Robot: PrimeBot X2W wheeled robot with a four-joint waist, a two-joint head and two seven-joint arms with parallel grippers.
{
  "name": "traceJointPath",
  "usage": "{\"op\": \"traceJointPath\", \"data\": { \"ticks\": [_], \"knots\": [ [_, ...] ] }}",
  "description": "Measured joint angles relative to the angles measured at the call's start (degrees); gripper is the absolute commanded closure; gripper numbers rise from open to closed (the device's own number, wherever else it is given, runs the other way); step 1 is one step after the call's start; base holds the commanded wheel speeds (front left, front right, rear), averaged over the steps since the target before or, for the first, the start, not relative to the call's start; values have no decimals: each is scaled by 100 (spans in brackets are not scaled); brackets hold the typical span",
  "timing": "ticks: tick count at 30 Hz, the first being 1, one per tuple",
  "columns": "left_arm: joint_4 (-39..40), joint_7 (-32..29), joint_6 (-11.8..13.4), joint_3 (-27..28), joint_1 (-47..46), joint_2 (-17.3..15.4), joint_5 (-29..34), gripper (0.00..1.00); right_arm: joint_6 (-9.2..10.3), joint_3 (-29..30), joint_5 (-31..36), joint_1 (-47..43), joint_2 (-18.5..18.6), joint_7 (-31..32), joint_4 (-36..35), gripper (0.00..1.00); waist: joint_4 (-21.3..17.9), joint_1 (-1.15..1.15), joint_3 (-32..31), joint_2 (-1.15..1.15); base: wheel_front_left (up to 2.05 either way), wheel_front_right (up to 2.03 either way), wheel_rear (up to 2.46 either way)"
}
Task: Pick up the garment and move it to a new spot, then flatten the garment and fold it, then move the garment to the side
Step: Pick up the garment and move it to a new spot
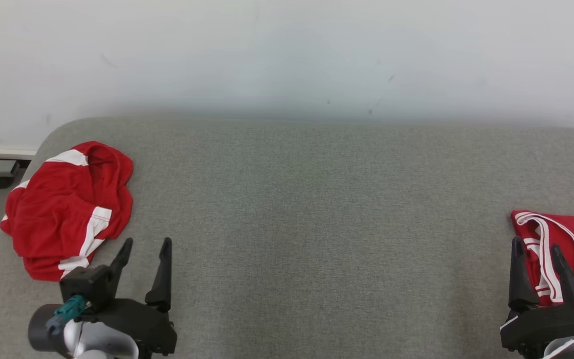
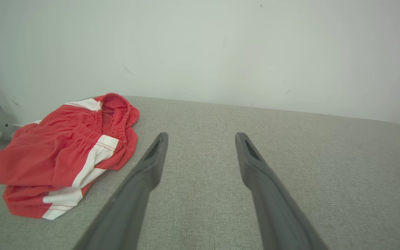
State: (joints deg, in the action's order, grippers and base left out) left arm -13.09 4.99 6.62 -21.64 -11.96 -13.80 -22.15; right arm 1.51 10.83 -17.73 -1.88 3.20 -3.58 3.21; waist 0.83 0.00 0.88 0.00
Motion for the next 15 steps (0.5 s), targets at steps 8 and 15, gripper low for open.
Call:
{"op": "traceJointPath", "data": {
  "ticks": [8, 15],
  "knots": [
    [-10, -44, 0, -115, -99, 109, 48, 0, 2, -7, -36, -1, -2, -47, -42, 0, 287, 0, 47, 0, 0, 0, 0],
    [46, -38, 42, 25, -3, 89, 54, 0, -53, -229, -42, 147, -3, 5, 55, 0, 827, 0, 72, 0, 0, 0, 0]
  ]
}}
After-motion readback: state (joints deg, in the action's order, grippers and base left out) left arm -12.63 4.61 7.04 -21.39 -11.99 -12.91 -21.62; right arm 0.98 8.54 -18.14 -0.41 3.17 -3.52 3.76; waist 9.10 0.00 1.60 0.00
